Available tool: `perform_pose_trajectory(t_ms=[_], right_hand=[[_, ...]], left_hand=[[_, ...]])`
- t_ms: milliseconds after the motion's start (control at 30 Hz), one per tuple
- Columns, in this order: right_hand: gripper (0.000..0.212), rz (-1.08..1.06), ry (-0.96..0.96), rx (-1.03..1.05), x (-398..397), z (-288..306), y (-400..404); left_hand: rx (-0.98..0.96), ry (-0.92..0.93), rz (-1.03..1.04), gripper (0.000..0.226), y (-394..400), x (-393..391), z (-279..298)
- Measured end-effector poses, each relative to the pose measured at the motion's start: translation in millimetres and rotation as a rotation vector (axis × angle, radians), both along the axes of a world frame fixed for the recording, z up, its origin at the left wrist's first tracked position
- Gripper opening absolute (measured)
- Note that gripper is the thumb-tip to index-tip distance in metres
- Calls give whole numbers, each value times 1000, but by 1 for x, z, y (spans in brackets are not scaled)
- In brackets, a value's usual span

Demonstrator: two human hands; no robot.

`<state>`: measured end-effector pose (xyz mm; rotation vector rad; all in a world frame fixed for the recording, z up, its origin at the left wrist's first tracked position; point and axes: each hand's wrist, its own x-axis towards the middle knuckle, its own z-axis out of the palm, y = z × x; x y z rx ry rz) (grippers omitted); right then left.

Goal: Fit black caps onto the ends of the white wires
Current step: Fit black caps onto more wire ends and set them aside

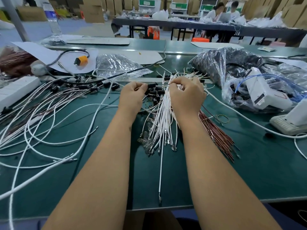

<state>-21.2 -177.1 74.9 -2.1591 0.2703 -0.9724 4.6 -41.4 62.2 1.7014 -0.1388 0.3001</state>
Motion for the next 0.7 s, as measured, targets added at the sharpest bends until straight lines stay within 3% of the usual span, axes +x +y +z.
perform_pose_trajectory(t_ms=[267,433,700], right_hand=[[12,135,48,28,-4,1,5],[11,126,15,154,-6,4,2],[10,136,36,90,-6,4,2]], left_hand=[[-27,8,-82,10,2,-3,4],[-37,25,-79,12,4,-2,3],[-51,11,-73,11,7,-4,4]])
